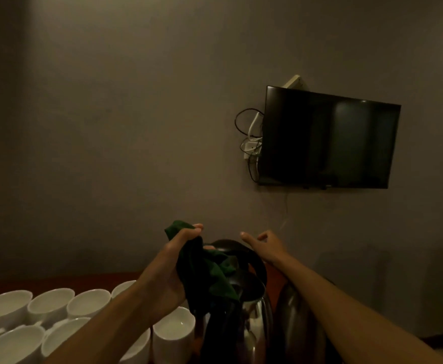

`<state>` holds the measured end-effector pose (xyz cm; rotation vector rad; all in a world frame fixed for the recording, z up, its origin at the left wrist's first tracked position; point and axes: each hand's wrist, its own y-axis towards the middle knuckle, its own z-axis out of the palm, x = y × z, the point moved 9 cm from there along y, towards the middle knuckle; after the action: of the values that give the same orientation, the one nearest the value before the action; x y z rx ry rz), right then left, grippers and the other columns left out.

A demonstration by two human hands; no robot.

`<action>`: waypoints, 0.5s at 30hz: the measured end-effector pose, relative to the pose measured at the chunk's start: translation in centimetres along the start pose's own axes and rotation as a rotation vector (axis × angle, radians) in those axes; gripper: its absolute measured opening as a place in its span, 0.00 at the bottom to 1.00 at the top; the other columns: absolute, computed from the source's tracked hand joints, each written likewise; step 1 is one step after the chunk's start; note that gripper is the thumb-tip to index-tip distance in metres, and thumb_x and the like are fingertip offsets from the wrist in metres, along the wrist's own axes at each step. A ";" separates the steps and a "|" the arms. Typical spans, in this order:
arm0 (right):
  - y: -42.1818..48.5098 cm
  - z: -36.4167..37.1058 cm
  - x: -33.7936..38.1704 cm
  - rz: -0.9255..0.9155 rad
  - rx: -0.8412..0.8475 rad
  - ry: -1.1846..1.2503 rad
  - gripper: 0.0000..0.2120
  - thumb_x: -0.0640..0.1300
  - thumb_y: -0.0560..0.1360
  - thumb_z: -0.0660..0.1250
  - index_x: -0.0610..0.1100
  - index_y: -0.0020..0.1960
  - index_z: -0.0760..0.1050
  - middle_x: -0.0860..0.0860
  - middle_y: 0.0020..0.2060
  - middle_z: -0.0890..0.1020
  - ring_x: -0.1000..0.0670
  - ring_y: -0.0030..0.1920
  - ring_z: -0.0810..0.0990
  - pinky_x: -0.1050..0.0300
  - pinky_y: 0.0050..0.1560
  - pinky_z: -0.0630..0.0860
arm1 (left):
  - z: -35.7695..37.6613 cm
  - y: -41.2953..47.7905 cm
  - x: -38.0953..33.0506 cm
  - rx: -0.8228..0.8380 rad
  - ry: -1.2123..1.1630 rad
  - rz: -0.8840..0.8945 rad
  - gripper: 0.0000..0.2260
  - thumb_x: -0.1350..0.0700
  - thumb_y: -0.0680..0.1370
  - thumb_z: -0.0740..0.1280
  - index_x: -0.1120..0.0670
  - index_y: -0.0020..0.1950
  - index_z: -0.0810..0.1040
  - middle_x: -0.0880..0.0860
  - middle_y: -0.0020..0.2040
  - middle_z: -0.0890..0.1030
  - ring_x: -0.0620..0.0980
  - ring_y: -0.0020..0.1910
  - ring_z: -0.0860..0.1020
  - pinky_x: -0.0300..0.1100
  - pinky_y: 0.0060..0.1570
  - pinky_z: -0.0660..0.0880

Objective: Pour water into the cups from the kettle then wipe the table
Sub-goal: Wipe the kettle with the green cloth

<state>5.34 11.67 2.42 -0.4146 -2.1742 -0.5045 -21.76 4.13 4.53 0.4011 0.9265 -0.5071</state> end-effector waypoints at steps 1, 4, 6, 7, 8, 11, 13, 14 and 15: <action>0.6 0.9 -0.8 0.021 0.049 -0.011 0.32 0.73 0.65 0.70 0.44 0.46 0.72 0.47 0.42 0.76 0.50 0.40 0.77 0.58 0.38 0.74 | -0.5 0.4 -0.1 -0.016 -0.005 0.000 0.22 0.52 0.70 0.73 0.51 0.64 0.78 0.61 0.45 0.82 0.61 0.45 0.83 0.63 0.65 0.73; 1.0 2.8 -1.9 0.037 0.221 -0.080 0.26 0.68 0.67 0.72 0.46 0.40 0.70 0.50 0.33 0.73 0.53 0.32 0.72 0.63 0.26 0.67 | -1.1 1.6 -0.4 -0.027 -0.029 0.007 0.22 0.52 0.70 0.73 0.51 0.64 0.79 0.61 0.44 0.81 0.60 0.45 0.82 0.63 0.66 0.72; 1.1 3.5 -2.2 0.015 0.348 -0.181 0.21 0.63 0.71 0.73 0.46 0.40 0.74 0.52 0.33 0.76 0.55 0.34 0.76 0.66 0.28 0.69 | -1.3 2.1 -0.4 -0.037 -0.041 0.010 0.23 0.52 0.69 0.73 0.51 0.63 0.78 0.60 0.43 0.81 0.59 0.45 0.81 0.61 0.66 0.72; 1.4 3.8 -2.3 -0.005 0.391 -0.226 0.19 0.61 0.71 0.74 0.45 0.42 0.76 0.51 0.35 0.78 0.55 0.36 0.78 0.66 0.31 0.71 | -1.3 2.3 -0.4 -0.037 -0.048 0.008 0.23 0.53 0.69 0.73 0.51 0.63 0.78 0.60 0.43 0.81 0.59 0.45 0.81 0.61 0.66 0.71; 1.9 3.9 -2.5 -0.025 0.409 -0.260 0.19 0.60 0.71 0.74 0.44 0.45 0.78 0.51 0.37 0.80 0.53 0.39 0.80 0.64 0.35 0.73 | -1.4 2.6 -0.2 -0.040 -0.059 0.008 0.23 0.53 0.69 0.73 0.51 0.63 0.78 0.60 0.43 0.81 0.59 0.45 0.81 0.62 0.67 0.71; 3.2 4.1 -2.8 -0.068 0.408 -0.370 0.21 0.62 0.71 0.73 0.43 0.48 0.80 0.49 0.39 0.82 0.48 0.42 0.82 0.56 0.40 0.77 | -1.8 3.2 0.0 -0.041 -0.077 0.018 0.23 0.53 0.69 0.73 0.51 0.63 0.78 0.60 0.43 0.81 0.58 0.45 0.81 0.60 0.61 0.76; 3.3 4.6 -2.6 -0.110 0.461 -0.455 0.22 0.61 0.74 0.71 0.42 0.49 0.82 0.47 0.40 0.83 0.46 0.43 0.82 0.54 0.43 0.75 | -2.3 3.3 0.2 -0.052 -0.066 0.027 0.22 0.52 0.69 0.72 0.51 0.63 0.79 0.60 0.43 0.82 0.58 0.45 0.82 0.58 0.56 0.78; 3.3 4.7 -2.3 -0.139 0.474 -0.482 0.22 0.60 0.75 0.70 0.40 0.51 0.82 0.44 0.42 0.84 0.46 0.44 0.82 0.54 0.44 0.75 | -2.6 3.4 0.2 -0.057 -0.063 0.036 0.22 0.52 0.69 0.72 0.51 0.63 0.79 0.60 0.43 0.82 0.58 0.44 0.83 0.57 0.54 0.79; 3.5 4.7 -2.0 -0.172 0.478 -0.494 0.21 0.58 0.76 0.69 0.40 0.52 0.82 0.42 0.45 0.84 0.47 0.44 0.81 0.55 0.45 0.75 | -2.9 3.5 0.1 -0.071 -0.056 0.044 0.21 0.52 0.69 0.72 0.51 0.62 0.79 0.60 0.42 0.83 0.57 0.42 0.84 0.55 0.50 0.80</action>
<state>4.99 16.74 -1.14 -0.0895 -2.7214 0.0519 -21.63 8.49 3.27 0.3407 0.8773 -0.4418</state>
